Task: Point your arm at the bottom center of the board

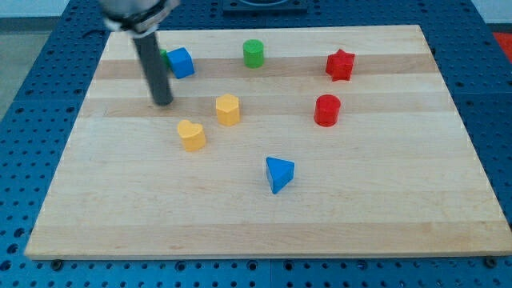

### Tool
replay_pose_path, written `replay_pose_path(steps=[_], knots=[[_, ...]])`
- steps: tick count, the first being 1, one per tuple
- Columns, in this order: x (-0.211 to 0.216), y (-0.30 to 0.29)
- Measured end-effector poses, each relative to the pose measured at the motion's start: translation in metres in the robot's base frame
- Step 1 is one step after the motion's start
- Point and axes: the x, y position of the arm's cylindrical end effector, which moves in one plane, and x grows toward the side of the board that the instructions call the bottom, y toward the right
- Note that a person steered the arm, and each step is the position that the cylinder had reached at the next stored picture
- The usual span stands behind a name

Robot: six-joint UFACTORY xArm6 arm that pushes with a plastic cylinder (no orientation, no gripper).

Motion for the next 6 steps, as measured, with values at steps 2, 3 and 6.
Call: replay_pose_path(steps=[2, 3, 6], knots=[[0.116, -0.033], [0.179, 0.009], [0.204, 0.197]])
